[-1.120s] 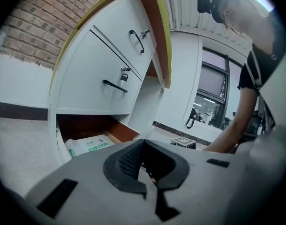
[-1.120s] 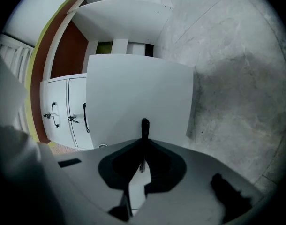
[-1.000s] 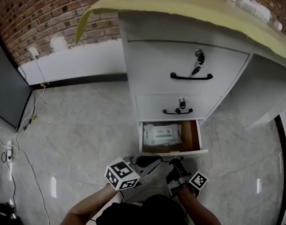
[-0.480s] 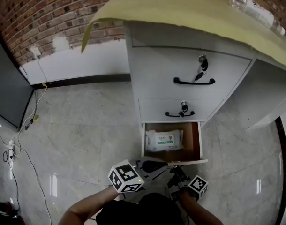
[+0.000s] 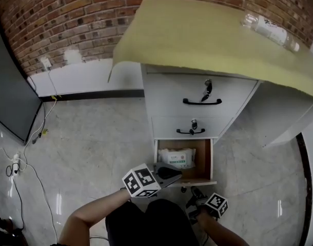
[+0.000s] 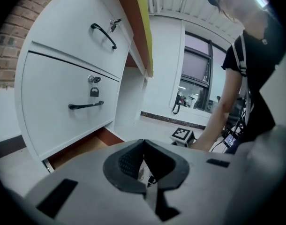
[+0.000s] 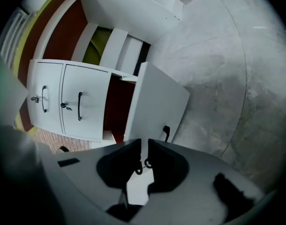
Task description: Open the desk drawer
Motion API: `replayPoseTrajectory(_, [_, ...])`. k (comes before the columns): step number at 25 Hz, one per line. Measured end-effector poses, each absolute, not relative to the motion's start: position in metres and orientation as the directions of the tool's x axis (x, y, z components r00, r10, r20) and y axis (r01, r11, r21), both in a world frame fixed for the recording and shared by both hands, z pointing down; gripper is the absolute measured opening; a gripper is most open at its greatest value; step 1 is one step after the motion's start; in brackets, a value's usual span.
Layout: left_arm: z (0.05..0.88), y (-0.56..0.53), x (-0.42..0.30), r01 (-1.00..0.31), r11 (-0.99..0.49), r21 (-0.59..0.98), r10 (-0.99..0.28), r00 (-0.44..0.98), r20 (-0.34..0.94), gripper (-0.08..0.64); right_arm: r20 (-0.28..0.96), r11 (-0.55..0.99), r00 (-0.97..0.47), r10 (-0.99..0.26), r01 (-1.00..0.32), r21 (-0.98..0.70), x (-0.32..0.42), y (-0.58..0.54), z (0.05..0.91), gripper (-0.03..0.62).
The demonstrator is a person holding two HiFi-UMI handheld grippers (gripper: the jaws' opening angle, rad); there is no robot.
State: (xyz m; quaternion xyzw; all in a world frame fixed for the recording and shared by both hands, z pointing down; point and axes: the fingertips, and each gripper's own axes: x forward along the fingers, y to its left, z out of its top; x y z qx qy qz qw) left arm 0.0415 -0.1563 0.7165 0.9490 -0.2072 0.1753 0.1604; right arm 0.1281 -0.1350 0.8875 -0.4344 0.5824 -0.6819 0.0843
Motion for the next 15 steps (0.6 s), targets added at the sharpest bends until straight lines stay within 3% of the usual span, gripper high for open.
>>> replayPoseTrajectory(11, [0.706, -0.186, 0.052, -0.541, -0.818, 0.196, -0.448, 0.812, 0.374, 0.011, 0.280, -0.102, -0.595, -0.753, -0.316, -0.943, 0.142, -0.181, 0.790, 0.034])
replayPoseTrajectory(15, [0.705, -0.199, 0.060, -0.557, -0.789, 0.260, -0.473, 0.820, 0.322, 0.011, 0.195, 0.000, -0.566, -0.801, -0.326, -0.945, 0.140, -0.208, 0.762, 0.028])
